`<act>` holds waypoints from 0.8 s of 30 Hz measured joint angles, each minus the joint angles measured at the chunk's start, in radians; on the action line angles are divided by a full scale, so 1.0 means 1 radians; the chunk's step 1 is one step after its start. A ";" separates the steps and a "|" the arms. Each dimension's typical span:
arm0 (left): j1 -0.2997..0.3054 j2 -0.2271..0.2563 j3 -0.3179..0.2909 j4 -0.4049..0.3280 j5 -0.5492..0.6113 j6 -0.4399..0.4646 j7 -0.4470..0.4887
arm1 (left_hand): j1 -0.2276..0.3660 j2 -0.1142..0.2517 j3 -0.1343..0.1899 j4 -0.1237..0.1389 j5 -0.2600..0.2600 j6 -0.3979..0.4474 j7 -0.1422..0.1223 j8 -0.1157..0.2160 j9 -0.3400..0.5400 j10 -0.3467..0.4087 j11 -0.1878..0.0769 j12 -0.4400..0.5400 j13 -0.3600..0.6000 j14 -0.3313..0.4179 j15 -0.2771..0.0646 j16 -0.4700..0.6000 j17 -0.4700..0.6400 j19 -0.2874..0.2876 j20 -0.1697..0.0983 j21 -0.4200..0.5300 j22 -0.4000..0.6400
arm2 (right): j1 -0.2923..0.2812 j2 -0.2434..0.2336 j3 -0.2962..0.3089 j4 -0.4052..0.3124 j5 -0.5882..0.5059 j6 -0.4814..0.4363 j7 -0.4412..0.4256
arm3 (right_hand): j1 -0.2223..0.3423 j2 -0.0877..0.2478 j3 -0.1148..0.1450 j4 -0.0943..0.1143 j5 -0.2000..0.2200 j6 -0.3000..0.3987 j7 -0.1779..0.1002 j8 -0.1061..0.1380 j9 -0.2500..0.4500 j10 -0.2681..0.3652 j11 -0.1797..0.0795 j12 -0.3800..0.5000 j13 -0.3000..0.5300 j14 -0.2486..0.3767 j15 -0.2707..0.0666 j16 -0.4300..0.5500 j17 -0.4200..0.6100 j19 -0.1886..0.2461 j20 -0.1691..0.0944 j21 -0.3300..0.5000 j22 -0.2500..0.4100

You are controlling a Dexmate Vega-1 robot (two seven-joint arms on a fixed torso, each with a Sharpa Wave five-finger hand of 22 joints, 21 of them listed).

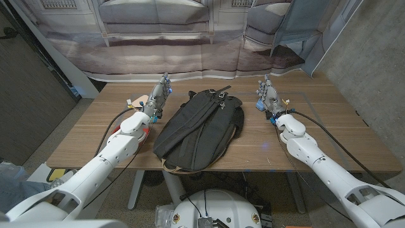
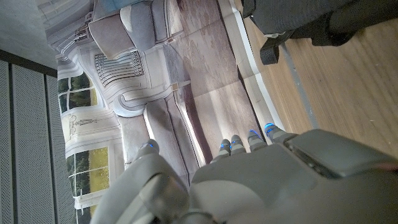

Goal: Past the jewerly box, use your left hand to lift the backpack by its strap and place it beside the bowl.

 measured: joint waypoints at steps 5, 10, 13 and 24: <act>0.011 0.013 -0.006 -0.024 0.003 0.008 0.009 | 0.004 0.004 0.004 -0.004 0.000 0.006 0.001 0.000 0.000 0.000 0.000 0.000 0.000 0.000 0.000 0.000 0.000 0.000 0.000 0.000 0.000 | -0.007 -0.001 0.003 -0.011 0.002 0.001 -0.005 | 0.000 0.000 0.000 0.000 0.000 0.000 0.000 0.000 0.000 0.005 0.005 0.000 0.000 0.000 0.000 0.000 0.000 0.000 0.000 0.000 0.000; 0.011 0.013 -0.006 -0.024 0.003 0.008 0.013 | 0.010 0.010 0.004 -0.004 0.000 0.011 0.003 0.000 0.000 0.004 0.004 0.000 0.000 0.000 0.000 0.000 0.000 0.000 0.000 0.000 0.000 | -0.015 -0.006 0.007 -0.024 0.002 0.001 -0.005 | 0.005 0.005 0.000 0.000 0.000 0.000 0.000 0.000 0.000 0.005 0.005 0.000 0.000 0.000 0.000 0.000 0.000 0.000 0.000 0.000 0.000; 0.027 0.028 -0.017 -0.049 0.003 0.004 0.012 | 0.013 0.013 0.004 -0.004 0.000 0.020 0.001 0.000 0.000 0.008 0.007 0.000 0.000 0.000 0.000 0.000 0.000 -0.002 0.002 0.000 0.000 | -0.020 -0.007 0.008 -0.030 0.004 0.001 -0.017 | 0.005 0.005 0.000 0.000 0.000 0.000 0.000 0.000 0.000 0.005 0.005 0.000 0.000 -0.006 0.006 0.000 0.000 0.000 0.000 0.000 0.000; 0.055 0.041 -0.028 -0.069 0.002 -0.040 -0.009 | 0.017 0.017 0.007 -0.007 0.000 0.030 0.001 0.000 0.000 0.018 0.006 0.000 0.000 0.000 0.000 0.000 0.000 -0.005 0.005 0.000 0.005 | -0.034 -0.008 0.011 -0.047 0.006 -0.003 -0.031 | 0.010 0.011 -0.001 -0.007 0.000 0.008 -0.003 -0.004 0.000 0.018 0.004 0.000 0.005 -0.006 0.006 0.000 0.000 0.007 0.007 0.000 0.000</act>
